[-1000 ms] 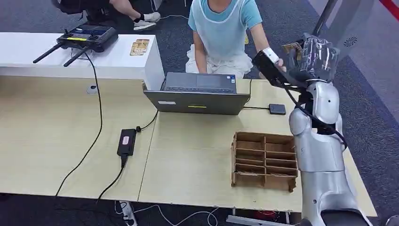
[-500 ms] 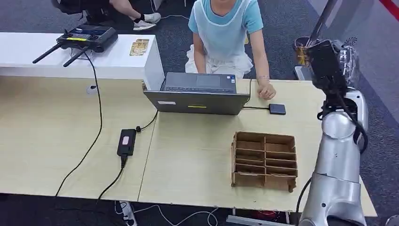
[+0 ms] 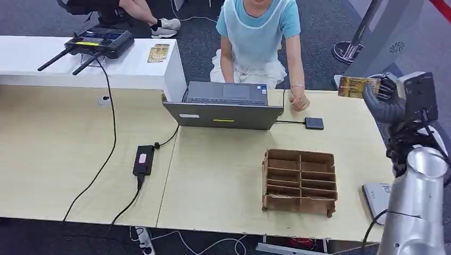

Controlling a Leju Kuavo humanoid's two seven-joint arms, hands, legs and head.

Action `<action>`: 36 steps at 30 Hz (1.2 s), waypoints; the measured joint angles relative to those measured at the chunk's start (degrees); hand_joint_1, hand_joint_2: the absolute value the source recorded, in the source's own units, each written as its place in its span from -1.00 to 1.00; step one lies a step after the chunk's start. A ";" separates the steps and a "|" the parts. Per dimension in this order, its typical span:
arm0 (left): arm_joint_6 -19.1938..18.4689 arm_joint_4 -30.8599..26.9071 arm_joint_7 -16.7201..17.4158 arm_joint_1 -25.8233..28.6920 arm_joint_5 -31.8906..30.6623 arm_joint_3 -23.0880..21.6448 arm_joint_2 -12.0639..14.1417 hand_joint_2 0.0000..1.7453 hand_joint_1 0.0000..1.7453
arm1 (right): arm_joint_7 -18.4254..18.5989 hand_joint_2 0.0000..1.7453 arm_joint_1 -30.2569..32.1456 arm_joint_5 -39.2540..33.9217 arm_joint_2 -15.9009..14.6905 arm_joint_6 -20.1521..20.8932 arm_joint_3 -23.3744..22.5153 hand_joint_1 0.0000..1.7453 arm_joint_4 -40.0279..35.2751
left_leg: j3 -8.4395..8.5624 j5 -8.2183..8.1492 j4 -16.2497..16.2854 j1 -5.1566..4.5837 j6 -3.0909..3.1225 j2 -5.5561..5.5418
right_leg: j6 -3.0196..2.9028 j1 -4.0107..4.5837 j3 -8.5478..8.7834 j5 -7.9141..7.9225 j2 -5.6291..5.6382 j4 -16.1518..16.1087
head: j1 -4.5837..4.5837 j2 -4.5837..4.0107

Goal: Pass the card to the sensor for recognition and then transmit it.

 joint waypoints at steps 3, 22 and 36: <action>0.13 0.00 0.02 0.13 0.15 0.44 0.09 -1.00 -1.00 | -0.11 1.00 3.15 -6.54 -4.11 2.34 -0.20 1.00 0.55 | -0.02 -0.01 0.00 0.00 0.01 -0.05 | 0.01 0.00 -0.01 0.00 -0.02 -0.02 | 0.00 0.00; 0.31 0.00 0.15 0.31 0.33 1.05 0.20 -1.00 -1.00 | 0.07 1.00 17.84 -19.63 -18.24 4.62 -1.14 1.00 -0.17 | 0.00 -0.09 0.00 0.00 0.14 -0.04 | 0.06 0.00 0.01 -0.05 -0.06 -0.03 | 0.00 0.00; 0.66 0.00 0.20 0.36 -0.22 1.07 0.22 -1.00 -1.00 | 0.04 1.00 31.21 -20.30 -20.99 4.20 -6.14 1.00 0.83 | -0.03 -0.18 0.00 -0.01 0.19 -0.12 | 0.16 -0.01 0.01 -0.15 -0.08 -0.06 | 0.02 -0.02</action>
